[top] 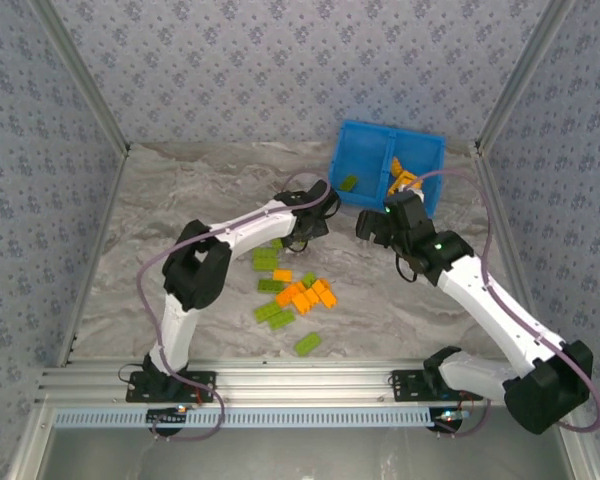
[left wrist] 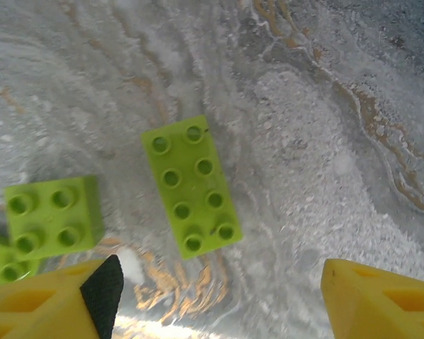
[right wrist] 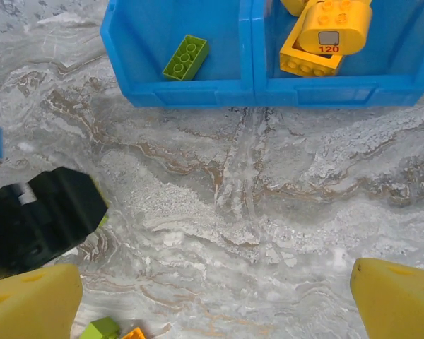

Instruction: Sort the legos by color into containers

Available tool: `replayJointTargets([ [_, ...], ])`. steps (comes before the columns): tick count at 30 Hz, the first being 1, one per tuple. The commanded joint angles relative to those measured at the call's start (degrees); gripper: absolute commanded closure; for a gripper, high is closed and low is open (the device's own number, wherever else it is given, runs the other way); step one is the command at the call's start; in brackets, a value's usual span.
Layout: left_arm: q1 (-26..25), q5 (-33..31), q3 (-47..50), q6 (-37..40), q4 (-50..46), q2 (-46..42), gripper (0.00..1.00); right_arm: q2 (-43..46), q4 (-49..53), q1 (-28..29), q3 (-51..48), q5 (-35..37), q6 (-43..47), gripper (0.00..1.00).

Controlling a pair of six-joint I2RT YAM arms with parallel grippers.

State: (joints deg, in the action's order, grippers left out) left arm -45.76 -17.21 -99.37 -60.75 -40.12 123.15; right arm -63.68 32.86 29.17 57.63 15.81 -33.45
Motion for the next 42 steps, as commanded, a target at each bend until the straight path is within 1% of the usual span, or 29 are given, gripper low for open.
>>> replayJointTargets([
  [1,0.0,-1.3,-4.9,-2.5,-3.4,4.1,0.28,1.7,3.4,1.0,-2.1,2.4,-0.5,0.00],
  [4,0.0,-1.6,-7.0,-4.3,-5.7,6.8,0.30,1.8,4.8,1.1,-2.4,3.1,-0.3,0.00],
  [8,0.0,-4.3,-5.4,-6.1,-6.2,6.9,0.31,2.6,5.5,1.2,-2.9,3.6,-0.3,0.00],
  [11,0.3,-4.9,-5.0,-5.8,-6.5,7.5,0.33,3.1,5.4,1.3,-3.2,3.8,-0.4,0.00],
  [16,1.3,-2.4,-5.5,-4.0,-5.8,9.6,0.44,3.2,6.0,1.3,-2.5,4.0,-0.5,0.00],
  [23,1.6,-1.7,-6.4,-2.3,-10.0,10.7,0.56,3.8,7.2,1.5,-1.1,4.5,-1.1,0.00],
  [27,1.5,-0.6,-6.2,0.2,-11.1,9.9,0.71,4.3,7.4,1.9,-0.7,4.6,-1.7,0.00],
  [29,1.4,0.2,-6.2,1.9,-10.4,8.3,0.75,4.5,7.6,2.0,-0.5,4.7,-2.0,0.00],
  [32,0.7,2.0,-7.0,6.2,-7.6,4.6,0.77,5.3,8.4,2.1,-0.3,5.0,-2.2,0.00],
  [33,0.3,2.7,-7.8,8.7,-5.7,3.3,0.77,5.6,8.7,2.1,-0.3,5.1,-2.2,0.00],
  [36,-1.8,2.2,-11.9,17.0,-1.1,0.3,0.77,7.0,9.5,2.2,-0.4,5.6,-2.2,0.00],
  [39,-3.6,1.0,-18.5,26.9,4.5,0.9,0.77,8.4,9.9,2.1,-0.7,6.5,-3.8,0.00],
  [42,-3.9,-0.3,-26.7,34.1,5.8,4.9,0.77,10.0,10.0,2.1,-1.2,6.8,-4.7,0.00],
])
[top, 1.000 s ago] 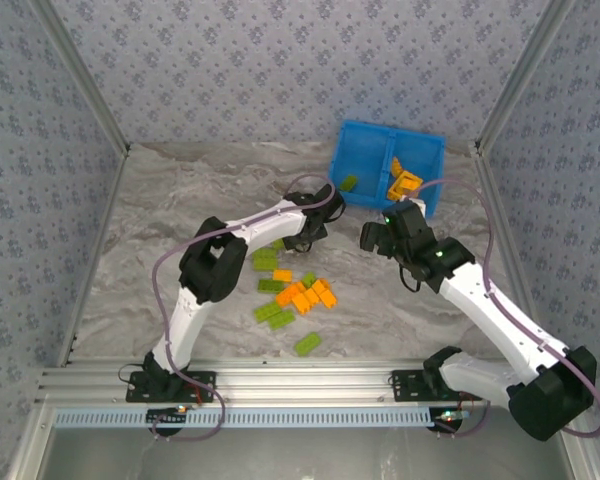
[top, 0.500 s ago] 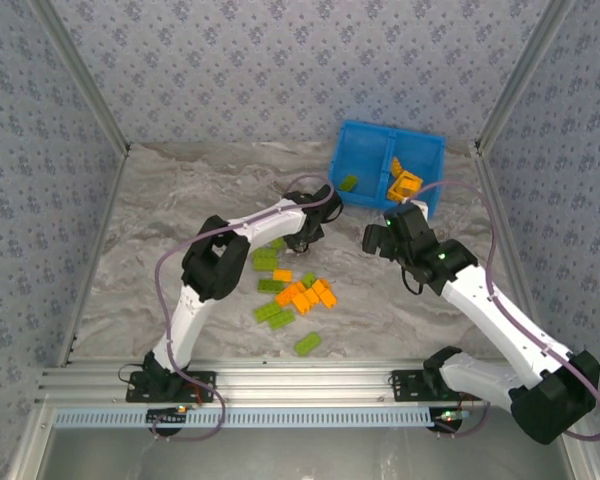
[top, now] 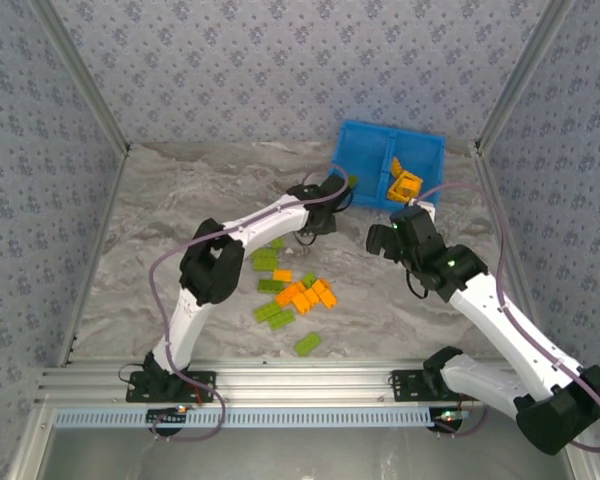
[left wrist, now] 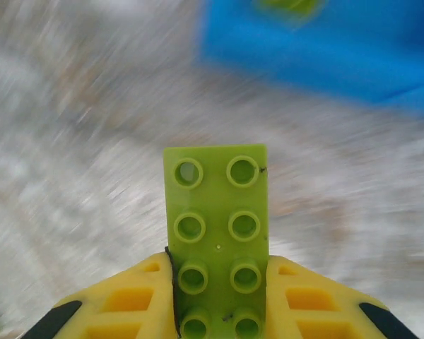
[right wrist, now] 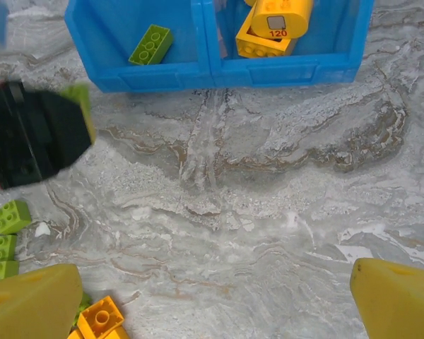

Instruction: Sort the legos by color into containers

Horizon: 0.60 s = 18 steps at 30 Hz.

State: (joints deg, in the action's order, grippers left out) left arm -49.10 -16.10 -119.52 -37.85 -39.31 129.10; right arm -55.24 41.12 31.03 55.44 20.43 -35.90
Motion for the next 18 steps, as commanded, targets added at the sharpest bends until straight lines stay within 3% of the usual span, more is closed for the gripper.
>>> replayJointTargets([
  [1,-0.6,-2.3,-9.3,14.1,6.3,0.7,0.77,2.1,1.8,0.4,0.8,2.2,-2.6,0.00],
  [5,-0.2,-5.0,-17.8,23.2,10.9,7.7,0.78,3.8,2.4,0.4,0.6,1.8,-3.3,0.00],
  [10,0.5,-3.1,-25.2,32.4,19.1,15.6,0.78,6.0,4.3,0.9,0.2,2.9,-4.0,0.00],
  [13,1.6,-0.8,-30.6,32.6,20.8,20.3,0.75,7.0,4.8,1.1,-0.3,2.8,-4.3,0.00],
  [18,4.4,3.4,-35.3,26.3,22.6,25.3,0.69,7.6,5.4,1.4,-0.9,2.5,-5.0,0.00],
])
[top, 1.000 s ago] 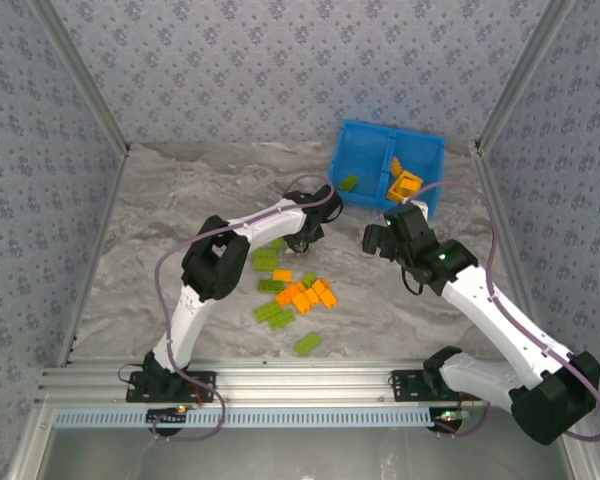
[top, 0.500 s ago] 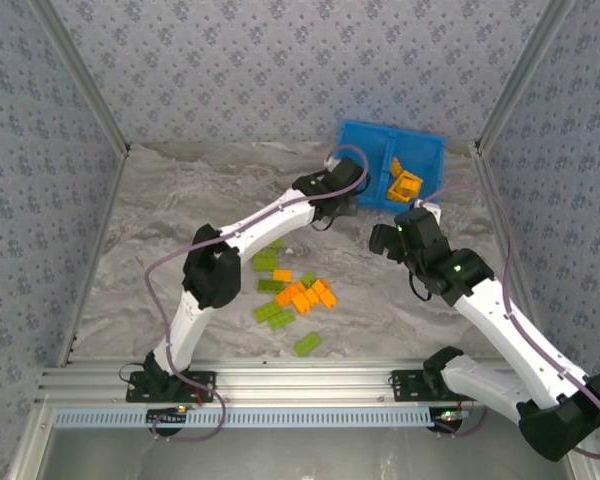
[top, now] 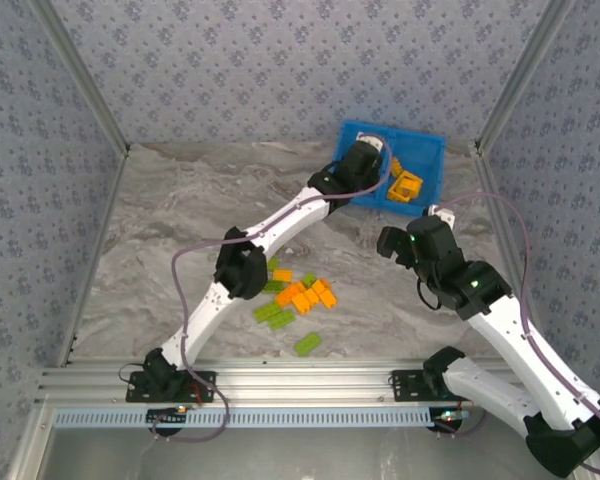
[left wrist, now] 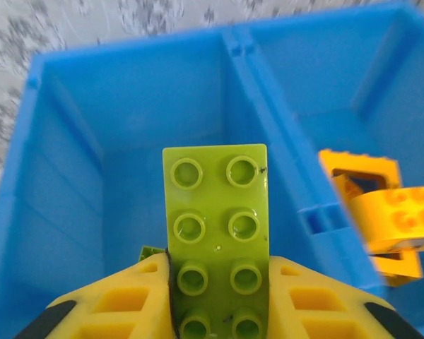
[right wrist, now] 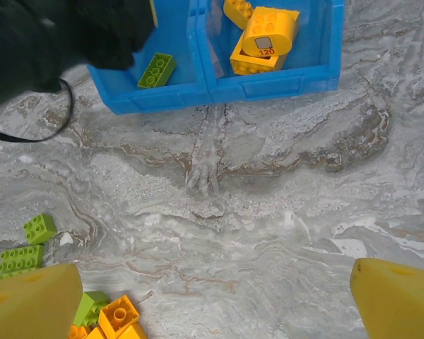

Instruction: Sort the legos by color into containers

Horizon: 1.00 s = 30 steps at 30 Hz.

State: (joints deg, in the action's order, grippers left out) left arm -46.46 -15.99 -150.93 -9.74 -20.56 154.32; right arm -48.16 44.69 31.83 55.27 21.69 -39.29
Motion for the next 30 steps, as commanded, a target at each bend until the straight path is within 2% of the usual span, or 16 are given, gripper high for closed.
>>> replayJointTargets([
  [1,2.1,4.4,-3.9,-2.5,4.4,0.5,0.67,0.6,1.8,0.7,-0.9,1.2,-1.7,0.00],
  [9,2.3,4.5,-4.3,-3.1,5.3,-0.4,0.41,0.6,0.8,1.7,-1.3,1.2,-2.1,0.00],
  [13,2.1,5.4,-4.3,-5.6,1.6,-4.8,0.40,0.6,0.8,1.9,-1.5,1.6,-1.9,0.00],
  [17,2.1,4.6,-1.4,-9.7,-6.8,-13.5,0.46,0.2,-0.6,2.3,-2.2,0.5,0.7,0.00],
  [19,2.1,4.0,5.4,-10.4,-7.8,-20.4,0.46,-0.3,-3.0,3.0,-2.9,-2.3,2.7,0.00],
  [24,2.4,2.1,33.6,-9.1,-0.3,-42.4,0.44,-5.2,-9.7,8.4,-3.6,-9.0,11.2,0.00],
  [26,2.9,1.9,45.4,-8.4,1.3,-50.6,0.43,-9.9,-10.0,10.5,-2.6,-10.6,13.2,0.00],
  [30,3.8,0.4,62.9,-6.5,1.3,-64.4,0.39,-22.0,-11.7,14.3,1.3,-13.0,16.1,0.00],
])
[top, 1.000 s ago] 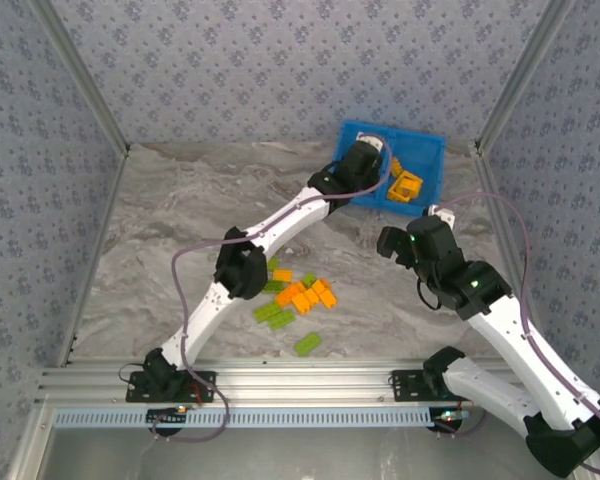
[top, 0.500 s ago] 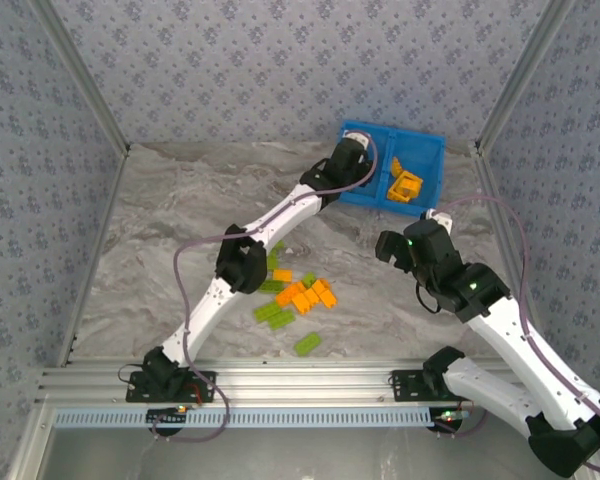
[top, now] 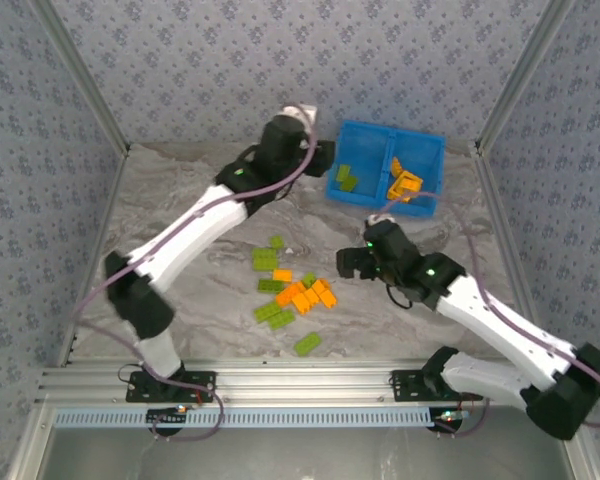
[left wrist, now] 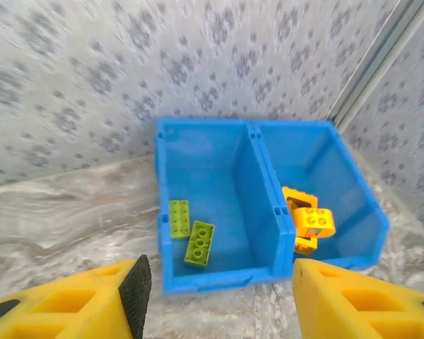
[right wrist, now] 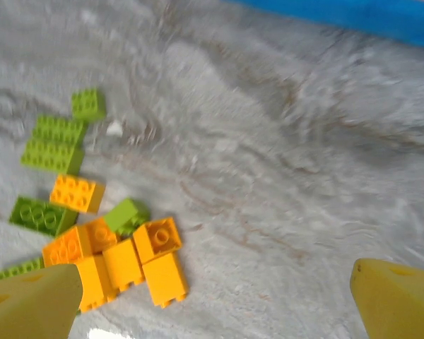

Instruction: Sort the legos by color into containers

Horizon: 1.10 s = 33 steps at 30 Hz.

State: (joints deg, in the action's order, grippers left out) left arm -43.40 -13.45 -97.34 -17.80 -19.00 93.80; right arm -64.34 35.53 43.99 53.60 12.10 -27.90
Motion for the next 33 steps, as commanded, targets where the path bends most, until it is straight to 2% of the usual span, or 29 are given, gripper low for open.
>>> replayJointTargets([
  [1,0.8,-3.1,12.7,1.5,-0.7,-6.4,0.38,-8.9,-2.6,2.9,4.1,-3.6,5.4,0.00],
  [4,1.0,-6.2,22.0,0.2,-3.1,-14.2,0.36,-18.6,-2.7,4.6,8.1,-4.4,6.8,0.04],
  [7,1.2,-8.0,29.2,-2.0,-5.1,-20.0,0.33,-25.8,-4.6,5.6,10.3,-7.7,11.6,0.18],
  [10,1.5,-8.3,34.7,-4.0,-5.9,-23.9,0.27,-30.3,-4.5,5.7,11.8,-6.9,15.5,0.31],
  [14,1.5,-7.7,39.6,-6.2,-6.0,-26.3,0.19,-34.5,-4.6,5.2,13.1,-10.5,19.2,0.36],
  [18,1.6,-7.7,40.7,-6.7,-6.1,-26.4,0.13,-37.5,-5.8,5.0,13.9,-12.0,20.6,0.35],
  [21,1.6,-8.2,40.4,-6.2,-5.8,-26.1,0.08,-39.2,-6.8,4.2,14.2,-12.7,20.8,0.39],
  [26,1.6,-8.2,39.6,-5.6,-5.6,-25.5,0.03,-40.9,-7.5,3.3,16.4,-15.1,21.6,0.56],
  [28,1.6,-8.2,39.6,-5.6,-5.6,-25.6,0.01,-41.2,-7.5,3.0,16.4,-15.7,22.0,0.60],
  [33,1.6,-8.1,40.2,-5.8,-5.9,-25.8,0.01,-38.3,-7.1,2.0,15.9,-13.1,19.3,0.70],
])
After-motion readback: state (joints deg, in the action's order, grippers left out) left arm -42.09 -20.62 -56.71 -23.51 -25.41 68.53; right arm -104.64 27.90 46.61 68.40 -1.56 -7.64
